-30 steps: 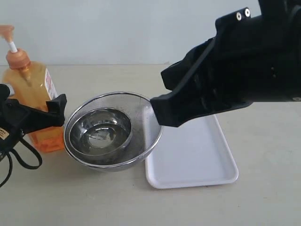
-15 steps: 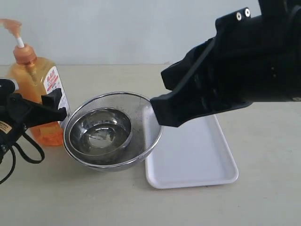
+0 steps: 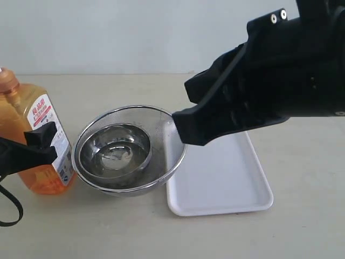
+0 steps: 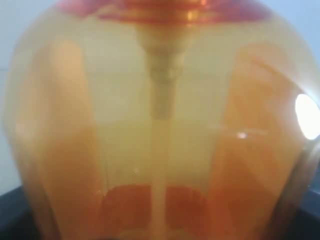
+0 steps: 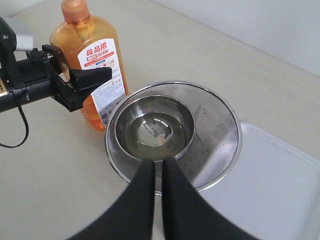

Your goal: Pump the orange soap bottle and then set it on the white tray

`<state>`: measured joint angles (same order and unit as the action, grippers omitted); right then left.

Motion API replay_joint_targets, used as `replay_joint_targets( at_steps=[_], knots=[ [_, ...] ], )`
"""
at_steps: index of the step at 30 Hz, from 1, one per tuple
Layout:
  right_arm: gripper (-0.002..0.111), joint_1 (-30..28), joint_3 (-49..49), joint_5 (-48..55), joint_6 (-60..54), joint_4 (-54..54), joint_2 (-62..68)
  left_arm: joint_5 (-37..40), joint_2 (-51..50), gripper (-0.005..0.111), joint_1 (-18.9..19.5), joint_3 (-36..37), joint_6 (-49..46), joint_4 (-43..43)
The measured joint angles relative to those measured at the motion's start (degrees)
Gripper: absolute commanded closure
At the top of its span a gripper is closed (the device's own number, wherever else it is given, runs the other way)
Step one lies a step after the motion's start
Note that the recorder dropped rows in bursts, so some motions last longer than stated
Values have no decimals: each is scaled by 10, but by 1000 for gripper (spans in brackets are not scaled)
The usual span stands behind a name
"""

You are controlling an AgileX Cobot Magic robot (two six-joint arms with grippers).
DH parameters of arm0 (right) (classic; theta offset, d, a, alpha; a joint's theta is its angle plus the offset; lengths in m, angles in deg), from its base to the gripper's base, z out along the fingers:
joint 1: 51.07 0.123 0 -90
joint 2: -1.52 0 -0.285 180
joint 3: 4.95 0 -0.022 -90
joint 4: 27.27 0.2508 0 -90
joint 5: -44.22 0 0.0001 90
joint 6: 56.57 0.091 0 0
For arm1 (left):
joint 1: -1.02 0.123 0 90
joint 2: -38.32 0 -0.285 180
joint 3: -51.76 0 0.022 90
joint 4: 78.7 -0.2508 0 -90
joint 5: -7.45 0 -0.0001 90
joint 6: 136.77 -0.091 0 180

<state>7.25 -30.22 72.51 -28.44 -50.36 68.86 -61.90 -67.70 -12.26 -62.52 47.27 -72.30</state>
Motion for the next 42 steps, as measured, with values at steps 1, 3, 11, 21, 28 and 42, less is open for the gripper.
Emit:
replay_joint_targets(
  at_steps=[1,3,11,21,28,42],
  knots=[
    [108,0,0,0,0,0,0,0,0,102,0,0,1,-3],
    [108,0,0,0,0,0,0,0,0,102,0,0,1,-4],
    [108,0,0,0,0,0,0,0,0,102,0,0,-7,0],
    [108,0,0,0,0,0,0,-1,0,73,0,0,-9,6],
    [108,0,0,0,0,0,0,-1,0,37,0,0,-11,4],
    [108,0,0,0,0,0,0,0,0,17,0,0,-11,1]
  ],
)
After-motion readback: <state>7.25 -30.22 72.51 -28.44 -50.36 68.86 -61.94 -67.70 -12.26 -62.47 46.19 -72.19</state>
